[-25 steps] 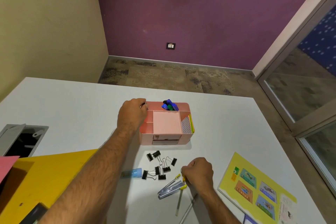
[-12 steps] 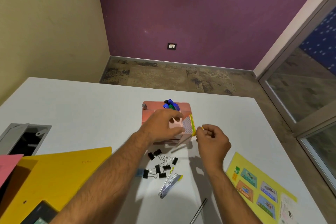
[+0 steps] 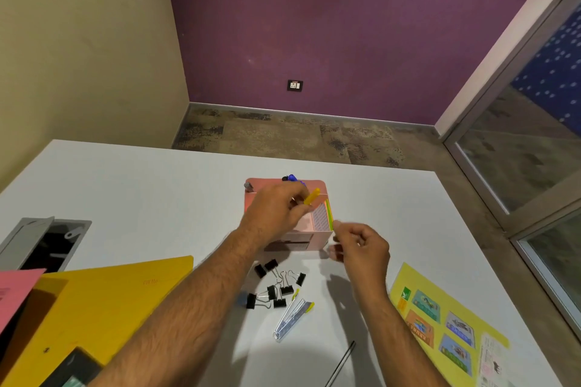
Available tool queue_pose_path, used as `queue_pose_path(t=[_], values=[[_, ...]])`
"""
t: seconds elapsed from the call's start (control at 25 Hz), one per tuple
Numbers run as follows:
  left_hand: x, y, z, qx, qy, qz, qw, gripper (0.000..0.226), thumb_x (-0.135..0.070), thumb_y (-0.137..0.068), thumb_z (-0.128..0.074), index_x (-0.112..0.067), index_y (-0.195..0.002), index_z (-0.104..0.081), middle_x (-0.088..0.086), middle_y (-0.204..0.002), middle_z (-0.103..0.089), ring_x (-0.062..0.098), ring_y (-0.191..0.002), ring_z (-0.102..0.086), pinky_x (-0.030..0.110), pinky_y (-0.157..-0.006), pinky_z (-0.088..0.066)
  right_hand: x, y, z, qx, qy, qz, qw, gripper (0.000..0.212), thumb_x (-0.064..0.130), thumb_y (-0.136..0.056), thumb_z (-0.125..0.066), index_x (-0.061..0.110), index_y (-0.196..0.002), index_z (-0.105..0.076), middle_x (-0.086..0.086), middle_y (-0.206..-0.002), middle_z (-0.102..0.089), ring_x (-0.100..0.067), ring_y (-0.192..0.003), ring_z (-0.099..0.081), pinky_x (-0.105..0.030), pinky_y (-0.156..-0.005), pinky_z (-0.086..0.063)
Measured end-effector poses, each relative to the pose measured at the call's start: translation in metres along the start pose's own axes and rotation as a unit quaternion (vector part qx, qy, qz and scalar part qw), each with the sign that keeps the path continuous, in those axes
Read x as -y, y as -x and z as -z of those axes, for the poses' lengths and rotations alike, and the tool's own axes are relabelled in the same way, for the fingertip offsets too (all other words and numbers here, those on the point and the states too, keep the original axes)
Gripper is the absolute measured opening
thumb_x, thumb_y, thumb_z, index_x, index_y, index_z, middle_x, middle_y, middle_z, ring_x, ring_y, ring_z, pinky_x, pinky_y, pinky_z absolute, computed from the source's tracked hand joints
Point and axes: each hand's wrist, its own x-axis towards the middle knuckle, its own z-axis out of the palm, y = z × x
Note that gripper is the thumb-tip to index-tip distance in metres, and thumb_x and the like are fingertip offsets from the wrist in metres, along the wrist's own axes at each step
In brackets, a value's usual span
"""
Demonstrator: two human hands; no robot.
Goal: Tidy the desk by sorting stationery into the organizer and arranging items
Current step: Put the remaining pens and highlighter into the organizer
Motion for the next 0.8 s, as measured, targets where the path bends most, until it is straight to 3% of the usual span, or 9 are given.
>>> queue_pose_path(t=[0.08, 0.16, 0.24, 0.32, 0.4, 0.48, 0.56, 0.64, 0.8], values=[[0.004, -0.005, 0.009, -0.088, 0.017, 0.031, 0.995, 0.016, -0.029, -0.082, -0.078, -0.019, -0.093, -0.072, -0.007, -0.083, -0.072, 0.007, -0.074, -0.065, 0.031, -0.073, -0.059, -0.018, -0.001, 0.016, 0.039, 0.172, -0.022, 0.984, 0.023, 0.033, -0.073, -0.081, 0.017, -0.064, -0.068, 0.000, -0.059, -0.071, -0.021, -0.056, -0.071, -0.045, -0.068, -0.062], [0.010, -0.011, 0.019, -0.159, 0.039, 0.080, 0.983, 0.015, -0.026, -0.083, -0.077, -0.016, -0.093, -0.071, -0.003, -0.084, -0.073, 0.010, -0.075, -0.066, 0.027, -0.072, -0.058, -0.034, 0.001, 0.032, 0.093, 0.343, -0.050, 0.933, 0.031, 0.038, -0.066, -0.080, 0.015, -0.057, -0.061, 0.004, -0.051, -0.067, -0.016, -0.052, -0.068, -0.039, -0.066, -0.060], [0.017, -0.015, 0.028, -0.208, 0.042, 0.111, 0.971, 0.015, -0.023, -0.085, -0.076, -0.015, -0.095, -0.068, -0.001, -0.086, -0.072, 0.013, -0.079, -0.067, 0.028, -0.073, -0.058, -0.039, 0.006, 0.043, 0.149, 0.465, -0.098, 0.867, 0.031, 0.040, -0.058, -0.078, 0.012, -0.065, -0.064, 0.000, -0.055, -0.070, -0.017, -0.051, -0.068, -0.034, -0.057, -0.060], [0.024, -0.018, 0.034, -0.226, 0.029, 0.121, 0.966, 0.013, -0.020, -0.085, -0.074, -0.016, -0.093, -0.065, 0.000, -0.085, -0.071, 0.016, -0.079, -0.067, 0.031, -0.074, -0.058, -0.040, 0.011, 0.048, 0.220, 0.512, -0.181, 0.810, 0.037, 0.034, -0.057, -0.081, 0.006, -0.078, -0.070, -0.008, -0.063, -0.074, -0.021, -0.049, -0.070, -0.031, -0.048, -0.058], [0.030, -0.020, 0.036, -0.214, 0.011, 0.153, 0.965, 0.014, -0.020, -0.087, -0.072, -0.019, -0.096, -0.062, -0.001, -0.085, -0.068, 0.016, -0.079, -0.066, 0.030, -0.073, -0.058, -0.049, 0.011, 0.051, 0.261, 0.511, -0.252, 0.779, 0.044, 0.026, -0.057, -0.087, -0.002, -0.086, -0.071, -0.015, -0.065, -0.074, -0.026, -0.053, -0.072, -0.035, -0.052, -0.060], [0.036, -0.022, 0.035, -0.195, -0.006, 0.183, 0.964, 0.012, -0.021, -0.089, -0.070, -0.022, -0.096, -0.060, -0.002, -0.084, -0.065, 0.018, -0.078, -0.066, 0.031, -0.070, -0.058, -0.060, 0.013, 0.052, 0.256, 0.482, -0.300, 0.783, 0.037, 0.013, -0.058, -0.088, -0.004, -0.085, -0.068, -0.017, -0.059, -0.071, -0.029, -0.050, -0.069, -0.038, -0.055, -0.059], [0.043, -0.023, 0.031, -0.169, -0.023, 0.205, 0.964, 0.010, -0.024, -0.091, -0.068, -0.026, -0.096, -0.059, -0.001, -0.086, -0.066, 0.019, -0.080, -0.066, 0.034, -0.072, -0.059, -0.069, 0.016, 0.052, 0.226, 0.417, -0.332, 0.815, 0.021, -0.008, -0.064, -0.079, -0.004, -0.075, -0.061, -0.021, -0.055, -0.064, -0.026, -0.044, -0.054, -0.034, -0.053, -0.048], [0.052, -0.024, 0.025, -0.135, -0.034, 0.229, 0.963, 0.008, -0.028, -0.093, -0.065, -0.029, -0.098, -0.059, 0.000, -0.093, -0.068, 0.020, -0.086, -0.065, 0.038, -0.077, -0.059, -0.074, 0.015, 0.052, 0.210, 0.372, -0.343, 0.837, 0.022, -0.019, -0.067, -0.068, -0.002, -0.070, -0.054, -0.023, -0.058, -0.065, -0.025, -0.046, -0.046, -0.032, -0.053, -0.040], [0.067, -0.023, 0.016, -0.053, -0.093, 0.231, 0.967, 0.007, -0.029, -0.099, -0.051, -0.032, -0.102, -0.057, 0.002, -0.104, -0.068, 0.025, -0.101, -0.057, 0.043, -0.091, -0.044, -0.068, 0.015, 0.041, 0.215, 0.413, -0.294, 0.835, 0.023, -0.005, -0.054, -0.070, 0.004, -0.070, -0.057, -0.015, -0.056, -0.068, -0.026, -0.042, -0.058, -0.028, -0.047, -0.049]])
